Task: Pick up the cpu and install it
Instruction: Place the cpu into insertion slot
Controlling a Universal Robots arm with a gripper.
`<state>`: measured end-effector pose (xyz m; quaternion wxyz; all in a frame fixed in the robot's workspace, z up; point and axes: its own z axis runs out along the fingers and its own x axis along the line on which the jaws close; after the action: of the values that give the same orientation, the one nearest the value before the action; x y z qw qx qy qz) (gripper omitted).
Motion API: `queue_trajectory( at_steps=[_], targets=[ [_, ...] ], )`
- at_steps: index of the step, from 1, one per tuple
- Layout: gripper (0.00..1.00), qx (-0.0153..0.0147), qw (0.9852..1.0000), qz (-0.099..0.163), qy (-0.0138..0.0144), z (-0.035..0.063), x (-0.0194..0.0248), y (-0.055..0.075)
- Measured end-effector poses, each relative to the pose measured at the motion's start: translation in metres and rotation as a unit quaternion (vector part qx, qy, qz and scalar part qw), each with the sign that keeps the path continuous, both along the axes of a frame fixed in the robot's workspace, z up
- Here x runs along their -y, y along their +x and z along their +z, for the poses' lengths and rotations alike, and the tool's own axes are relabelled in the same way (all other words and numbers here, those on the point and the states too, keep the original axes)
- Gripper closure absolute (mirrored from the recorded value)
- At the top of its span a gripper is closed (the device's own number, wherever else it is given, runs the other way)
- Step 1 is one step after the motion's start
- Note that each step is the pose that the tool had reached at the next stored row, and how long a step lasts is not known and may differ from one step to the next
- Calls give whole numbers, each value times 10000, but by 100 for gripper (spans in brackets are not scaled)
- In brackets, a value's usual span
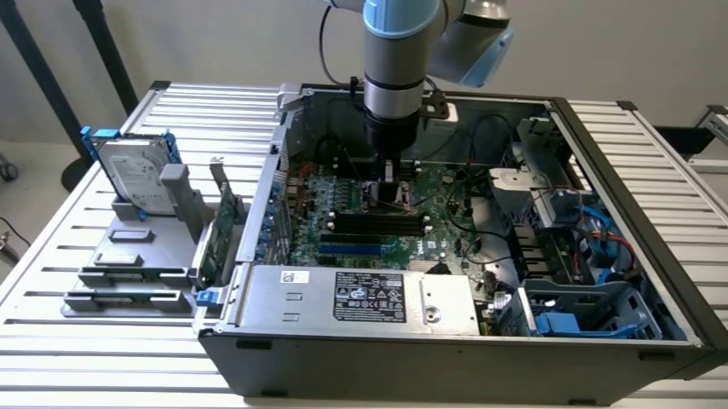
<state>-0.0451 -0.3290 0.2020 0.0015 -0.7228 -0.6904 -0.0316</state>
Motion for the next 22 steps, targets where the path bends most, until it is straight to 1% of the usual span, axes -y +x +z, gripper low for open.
queue_trajectory(
  at_steps=[8, 12, 22],
  targets=[
    [45, 8, 10000, 0, -21, -23, -24, -5],
    [45, 11, 10000, 0, -33, -31, -28, -7],
    [45, 18, 10000, 0, -42, -50, -39, -8]
  ],
)
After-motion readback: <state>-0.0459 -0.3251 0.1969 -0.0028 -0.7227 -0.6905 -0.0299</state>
